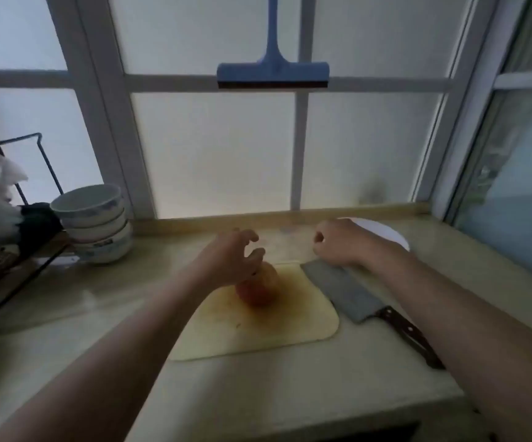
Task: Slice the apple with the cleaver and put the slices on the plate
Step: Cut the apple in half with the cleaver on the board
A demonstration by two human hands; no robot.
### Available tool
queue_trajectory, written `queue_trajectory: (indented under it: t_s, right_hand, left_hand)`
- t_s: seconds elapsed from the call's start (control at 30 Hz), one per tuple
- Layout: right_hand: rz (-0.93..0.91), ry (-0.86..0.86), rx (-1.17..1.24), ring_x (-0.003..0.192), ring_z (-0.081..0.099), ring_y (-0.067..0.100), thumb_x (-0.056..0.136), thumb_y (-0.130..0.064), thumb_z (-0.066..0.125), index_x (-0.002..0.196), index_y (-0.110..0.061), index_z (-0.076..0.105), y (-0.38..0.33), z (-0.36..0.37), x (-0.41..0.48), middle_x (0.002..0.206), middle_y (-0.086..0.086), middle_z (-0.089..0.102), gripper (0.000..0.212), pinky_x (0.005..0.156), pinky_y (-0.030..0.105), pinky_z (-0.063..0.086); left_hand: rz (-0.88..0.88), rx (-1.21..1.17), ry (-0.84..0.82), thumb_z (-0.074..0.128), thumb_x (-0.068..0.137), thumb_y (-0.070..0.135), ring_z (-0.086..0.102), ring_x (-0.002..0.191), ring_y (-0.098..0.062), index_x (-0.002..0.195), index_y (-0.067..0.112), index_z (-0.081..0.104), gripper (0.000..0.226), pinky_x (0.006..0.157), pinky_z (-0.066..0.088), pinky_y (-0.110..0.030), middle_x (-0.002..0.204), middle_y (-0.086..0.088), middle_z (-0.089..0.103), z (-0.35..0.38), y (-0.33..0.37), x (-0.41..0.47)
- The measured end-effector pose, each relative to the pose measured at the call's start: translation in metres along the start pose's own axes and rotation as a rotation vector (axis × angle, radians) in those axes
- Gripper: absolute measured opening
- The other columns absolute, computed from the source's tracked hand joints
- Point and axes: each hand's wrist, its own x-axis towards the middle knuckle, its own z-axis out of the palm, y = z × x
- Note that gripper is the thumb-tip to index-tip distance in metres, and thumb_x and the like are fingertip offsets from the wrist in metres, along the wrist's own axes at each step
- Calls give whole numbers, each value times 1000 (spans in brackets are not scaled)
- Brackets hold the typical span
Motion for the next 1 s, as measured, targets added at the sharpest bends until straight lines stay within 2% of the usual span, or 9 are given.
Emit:
queue_trajectory:
  t_s: [0.2,0.3,0.43,0.5,0.57,0.7,0.87,0.93,1.0]
  right_hand:
    - [210,-250,-232,79,57,20,99,-18,53,95,-17,51,38,29,-27,93,6,59,5,67,31,46]
    - [276,-341,-269,94,59,25,96,-25,59,144,-9,40,44,34,-34,105,4,61,54,84,34,54]
    - [306,-353,-226,101,61,25,99,-35,65,130,-11,61,54,34,-36,127,9,64,39,77,31,52]
    - [318,-317,-174,96,64,24,100,-33,67,102,-9,61,60,35,-35,109,6,64,24,64,28,54]
    - [354,-318,-99,86,64,24,96,-31,74,85,-10,56,68,36,-31,90,4,60,30,67,31,57]
    - [460,-327,216,80,65,24,87,-17,85,98,-5,64,68,37,-30,95,12,69,27,72,37,60]
    - [393,-268,334,68,68,30,86,-1,73,90,-1,58,43,37,-26,80,15,66,15,63,36,57]
    - [341,-242,324,62,73,34,93,-1,56,97,2,55,28,33,-28,80,22,69,6,64,44,64]
    - [276,-259,298,67,77,36,97,-5,44,109,-1,52,12,31,-32,85,27,72,16,68,51,66]
  left_hand:
    - [28,-138,-98,66,90,44,55,108,-14,143,16,49,63,89,44,-25,129,0,58,22,-9,-26]
    - [28,-205,-93,77,82,40,54,115,-14,145,18,44,75,96,45,-26,135,1,54,26,-18,-28]
    - [6,-266,-88,82,77,41,57,108,-14,135,22,44,71,89,49,-26,126,3,55,32,-27,-31]
    - [9,-287,-69,83,76,43,57,105,-13,128,25,44,67,84,48,-24,122,5,55,33,-28,-31]
    - [3,-323,-53,83,75,42,57,105,-12,123,28,45,63,82,48,-22,120,7,56,34,-29,-32]
    - [12,-330,-16,83,77,38,57,101,-12,118,29,47,55,76,45,-19,116,6,55,35,-28,-29]
    - [42,-344,8,83,77,40,59,99,-13,112,31,51,48,77,52,-24,111,6,58,37,-33,-28]
    - [76,-376,19,80,81,41,60,105,-16,116,31,54,45,84,57,-32,116,4,59,39,-38,-30]
    - [84,-430,25,74,84,40,60,111,-18,120,30,55,42,86,59,-34,122,4,58,39,-43,-31]
